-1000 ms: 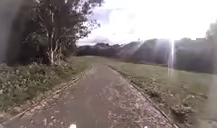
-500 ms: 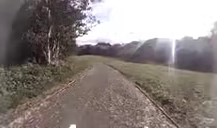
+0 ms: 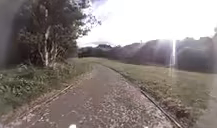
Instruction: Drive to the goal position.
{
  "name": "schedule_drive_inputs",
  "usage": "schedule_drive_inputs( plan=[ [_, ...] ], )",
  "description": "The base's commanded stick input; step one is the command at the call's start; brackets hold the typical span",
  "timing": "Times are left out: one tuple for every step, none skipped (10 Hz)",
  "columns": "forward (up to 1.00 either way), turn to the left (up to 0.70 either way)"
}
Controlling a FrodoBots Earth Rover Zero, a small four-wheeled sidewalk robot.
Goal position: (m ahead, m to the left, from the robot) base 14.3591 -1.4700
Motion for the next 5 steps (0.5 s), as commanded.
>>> schedule_drive_inputs(
  plan=[
    [0.70,0.02],
    [0.70,0.01],
    [0.70,0.00],
    [0.70,0.00],
    [0.70,0.01]
  ],
)
